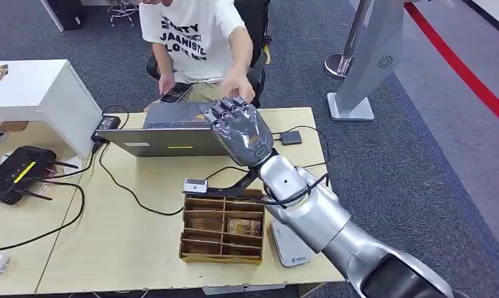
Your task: Pass the card to the sensor for recognition and then transmit it.
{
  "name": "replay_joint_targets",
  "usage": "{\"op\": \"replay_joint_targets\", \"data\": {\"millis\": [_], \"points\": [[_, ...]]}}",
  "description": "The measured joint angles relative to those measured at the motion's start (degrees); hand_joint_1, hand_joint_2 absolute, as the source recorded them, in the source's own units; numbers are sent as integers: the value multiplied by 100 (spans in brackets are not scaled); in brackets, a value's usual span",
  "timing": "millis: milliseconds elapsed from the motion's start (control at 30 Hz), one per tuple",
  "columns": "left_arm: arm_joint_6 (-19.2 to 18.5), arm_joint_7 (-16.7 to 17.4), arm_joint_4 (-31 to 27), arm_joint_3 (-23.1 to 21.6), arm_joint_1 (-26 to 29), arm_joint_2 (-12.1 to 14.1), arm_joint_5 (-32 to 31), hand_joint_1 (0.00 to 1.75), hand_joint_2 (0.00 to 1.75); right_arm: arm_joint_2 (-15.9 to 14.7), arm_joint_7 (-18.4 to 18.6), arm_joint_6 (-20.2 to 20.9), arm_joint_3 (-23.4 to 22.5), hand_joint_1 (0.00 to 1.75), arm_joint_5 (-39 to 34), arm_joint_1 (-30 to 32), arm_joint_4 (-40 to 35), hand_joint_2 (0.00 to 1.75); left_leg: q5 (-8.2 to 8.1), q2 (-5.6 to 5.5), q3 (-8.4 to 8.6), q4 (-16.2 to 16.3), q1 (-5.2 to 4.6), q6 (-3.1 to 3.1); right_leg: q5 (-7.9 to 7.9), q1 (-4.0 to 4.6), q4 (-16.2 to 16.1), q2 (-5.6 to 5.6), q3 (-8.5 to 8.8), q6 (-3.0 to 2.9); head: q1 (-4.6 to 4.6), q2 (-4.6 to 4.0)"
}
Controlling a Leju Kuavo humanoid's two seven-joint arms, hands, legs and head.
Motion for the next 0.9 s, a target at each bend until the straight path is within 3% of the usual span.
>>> {"op": "replay_joint_targets", "data": {"millis": [367, 567, 900], "points": [[72, -2, 0, 0, 17, 0, 164, 0, 0, 0, -72, -361, 7, 0, -254, 458, -451, 175, 0, 0, 0, 0, 0, 0, -1, 0, 0, 0, 0, 0, 2, 0], [234, -59, 0, 46, 87, 2, 396, 0, 0, 0, -269, -861, 7, 0, -842, 1339, -1478, 175, -9, -2, -3, 0, 0, 0, -10, 0, -1, -1, -1, 0, -2, 0], [385, -140, 0, 247, 245, 9, 614, 0, 0, -4, -726, -911, 15, 0, -1958, 2410, -2560, 175, -10, 1, -3, 0, 0, 0, -13, 0, -3, 1, -4, 0, 0, 0]]}}
